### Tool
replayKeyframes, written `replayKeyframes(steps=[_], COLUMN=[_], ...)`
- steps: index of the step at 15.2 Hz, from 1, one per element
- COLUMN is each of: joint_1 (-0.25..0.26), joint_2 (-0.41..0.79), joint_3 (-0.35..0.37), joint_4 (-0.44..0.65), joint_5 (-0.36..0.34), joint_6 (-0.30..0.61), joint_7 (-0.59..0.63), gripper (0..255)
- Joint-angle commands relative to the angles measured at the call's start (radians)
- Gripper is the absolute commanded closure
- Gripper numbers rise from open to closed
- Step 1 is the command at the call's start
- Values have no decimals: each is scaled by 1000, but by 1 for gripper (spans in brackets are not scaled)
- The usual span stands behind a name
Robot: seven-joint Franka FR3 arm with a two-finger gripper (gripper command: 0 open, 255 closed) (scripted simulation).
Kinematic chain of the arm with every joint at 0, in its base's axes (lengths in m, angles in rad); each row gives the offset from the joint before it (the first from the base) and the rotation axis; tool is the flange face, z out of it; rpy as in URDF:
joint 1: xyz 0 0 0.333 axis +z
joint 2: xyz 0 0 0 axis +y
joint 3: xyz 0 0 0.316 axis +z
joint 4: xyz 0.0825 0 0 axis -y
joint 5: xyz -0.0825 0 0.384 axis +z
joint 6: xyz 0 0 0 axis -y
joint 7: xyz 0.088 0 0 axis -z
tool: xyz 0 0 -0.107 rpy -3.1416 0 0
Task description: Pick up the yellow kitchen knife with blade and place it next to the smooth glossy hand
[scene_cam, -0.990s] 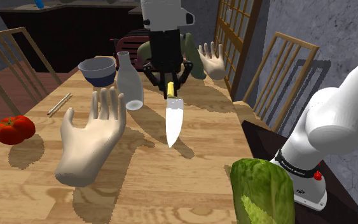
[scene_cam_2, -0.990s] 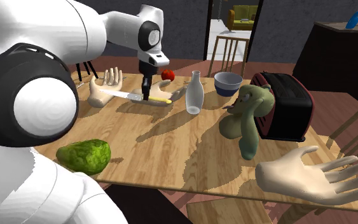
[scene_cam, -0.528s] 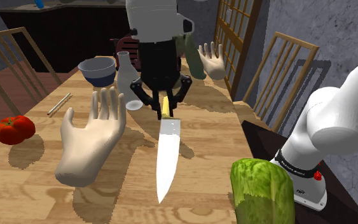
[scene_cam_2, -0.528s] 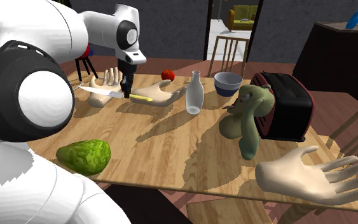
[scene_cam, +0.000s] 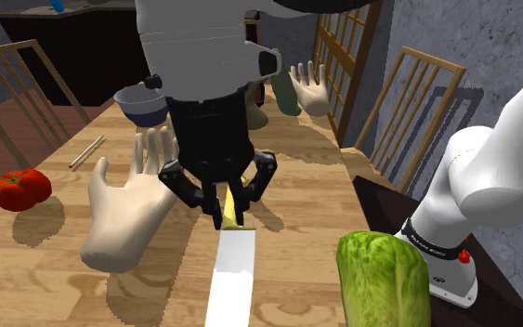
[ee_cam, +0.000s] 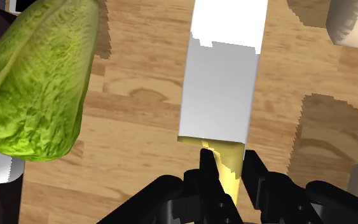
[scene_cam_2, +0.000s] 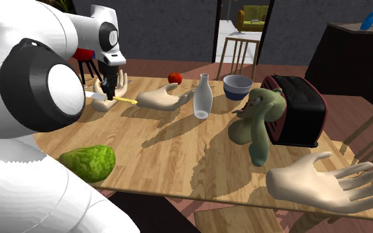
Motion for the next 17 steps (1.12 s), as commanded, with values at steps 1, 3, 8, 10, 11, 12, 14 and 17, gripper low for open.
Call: replayKeyframes(steps=[1, 3, 8, 10, 11, 12, 14, 17], joint_1=[18, 37, 104, 142, 164, 190, 250, 356], joint_2=[43, 82, 211, 276, 310, 345, 418, 530], joint_3=[41, 78, 162, 189, 200, 208, 217, 214], joint_4=[42, 75, 181, 234, 263, 293, 361, 478], joint_5=[-17, -37, -122, -172, -199, -227, -285, -372], joint_6=[9, 20, 41, 44, 44, 43, 35, 10], joint_7=[66, 129, 299, 372, 409, 445, 515, 611], gripper=[255, 255, 255, 255, 255, 255, 255, 255])
